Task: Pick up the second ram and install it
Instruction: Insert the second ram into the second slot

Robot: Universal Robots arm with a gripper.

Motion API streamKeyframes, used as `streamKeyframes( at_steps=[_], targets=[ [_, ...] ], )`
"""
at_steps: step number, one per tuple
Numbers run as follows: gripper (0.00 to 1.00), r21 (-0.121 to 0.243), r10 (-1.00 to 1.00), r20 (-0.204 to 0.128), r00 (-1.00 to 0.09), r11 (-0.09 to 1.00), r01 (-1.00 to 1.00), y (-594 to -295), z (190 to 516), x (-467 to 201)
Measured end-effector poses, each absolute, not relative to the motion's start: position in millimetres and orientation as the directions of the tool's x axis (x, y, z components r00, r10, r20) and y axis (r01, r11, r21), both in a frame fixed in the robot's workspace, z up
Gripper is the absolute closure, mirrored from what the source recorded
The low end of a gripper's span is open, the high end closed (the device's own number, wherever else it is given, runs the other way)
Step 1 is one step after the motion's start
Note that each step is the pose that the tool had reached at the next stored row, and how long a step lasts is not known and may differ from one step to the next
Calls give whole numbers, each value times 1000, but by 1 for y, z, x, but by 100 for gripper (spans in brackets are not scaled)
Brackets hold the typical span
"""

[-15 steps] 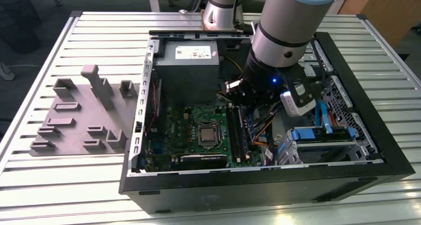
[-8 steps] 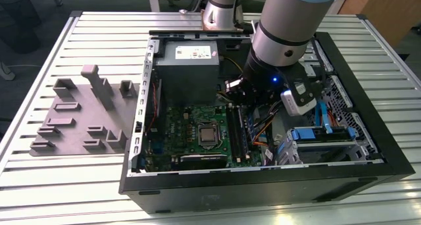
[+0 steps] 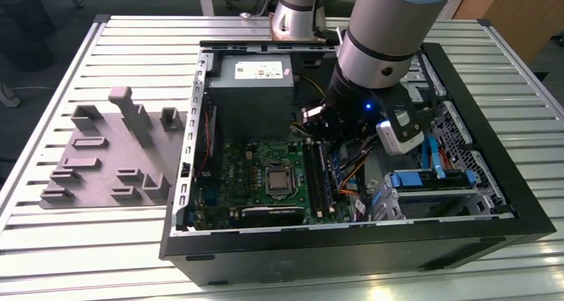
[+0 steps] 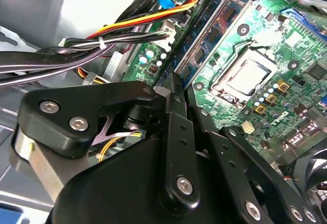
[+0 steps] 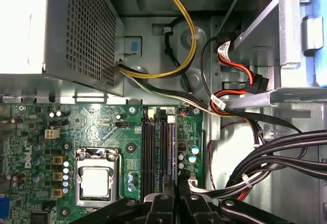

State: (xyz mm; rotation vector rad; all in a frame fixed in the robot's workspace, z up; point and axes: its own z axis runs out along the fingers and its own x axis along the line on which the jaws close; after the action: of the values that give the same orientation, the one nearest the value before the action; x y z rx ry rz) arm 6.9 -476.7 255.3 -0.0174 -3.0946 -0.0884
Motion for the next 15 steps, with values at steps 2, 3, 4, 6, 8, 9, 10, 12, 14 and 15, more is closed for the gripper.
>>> streamKeyframes(
  at_steps=[2, 3, 4, 6, 8, 9, 10, 12, 14, 15],
  targets=[
    [86, 57, 10, 46, -999, 998, 12, -477, 255, 7],
    [86, 57, 10, 46, -999, 998, 12, -477, 255, 7],
    [86, 57, 10, 46, -999, 998, 12, -477, 255, 7],
    [86, 57, 10, 46, -999, 998, 12, -477, 255, 7],
    [86, 57, 10, 46, -999, 998, 12, -477, 255, 7],
    [86, 57, 10, 46, -999, 998, 12, -477, 255, 7],
    [86, 57, 9, 46, -999, 998, 12, -477, 255, 7],
    [86, 57, 9, 46, -999, 998, 12, -477, 255, 5],
    [86, 57, 9, 46, -999, 998, 12, -477, 255, 3],
    [86, 57, 10, 46, -999, 998, 12, -477, 255, 2]
  ],
)
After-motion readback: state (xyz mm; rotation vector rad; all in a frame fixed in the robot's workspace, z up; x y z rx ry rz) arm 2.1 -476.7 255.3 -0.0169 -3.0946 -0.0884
